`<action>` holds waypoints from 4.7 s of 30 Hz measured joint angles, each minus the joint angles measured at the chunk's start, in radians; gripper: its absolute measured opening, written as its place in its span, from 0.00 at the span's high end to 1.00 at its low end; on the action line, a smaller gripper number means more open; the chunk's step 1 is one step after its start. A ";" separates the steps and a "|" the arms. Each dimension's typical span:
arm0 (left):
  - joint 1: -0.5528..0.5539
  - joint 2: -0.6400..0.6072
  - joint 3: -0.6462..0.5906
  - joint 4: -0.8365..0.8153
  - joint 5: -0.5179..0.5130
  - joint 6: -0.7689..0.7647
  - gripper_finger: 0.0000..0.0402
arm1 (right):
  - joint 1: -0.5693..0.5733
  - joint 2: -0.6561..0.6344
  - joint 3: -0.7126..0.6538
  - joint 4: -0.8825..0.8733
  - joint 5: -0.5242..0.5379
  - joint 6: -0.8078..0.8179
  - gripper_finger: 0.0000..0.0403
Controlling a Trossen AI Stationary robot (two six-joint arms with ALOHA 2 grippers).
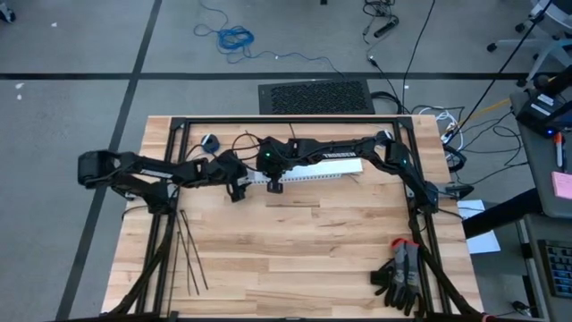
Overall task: Ziptie cables
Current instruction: Close the white cable duct
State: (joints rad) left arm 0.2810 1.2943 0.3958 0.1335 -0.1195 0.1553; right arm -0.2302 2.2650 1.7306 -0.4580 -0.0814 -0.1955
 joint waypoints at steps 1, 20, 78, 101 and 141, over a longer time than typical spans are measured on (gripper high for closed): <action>0.000 0.011 0.000 0.013 0.006 0.007 0.21 | 0.000 0.000 0.000 0.000 0.000 0.000 1.00; 0.001 0.157 0.003 0.138 0.048 0.045 0.45 | 0.000 0.000 0.000 -0.003 -0.001 -0.009 1.00; 0.009 -0.012 -0.014 -0.056 -0.092 0.050 0.22 | -0.013 0.027 0.001 0.077 -0.078 -0.016 1.00; 0.080 0.010 -0.152 0.224 0.053 -0.001 0.41 | -0.016 0.030 0.000 0.082 -0.129 -0.080 1.00; -0.008 0.013 -0.155 0.218 0.148 0.009 0.29 | 0.023 -0.055 -0.006 0.061 -0.021 -0.078 1.00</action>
State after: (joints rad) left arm 0.2733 1.3075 0.2409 0.3516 0.0282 0.1640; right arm -0.2073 2.2105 1.7248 -0.3973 -0.1022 -0.2737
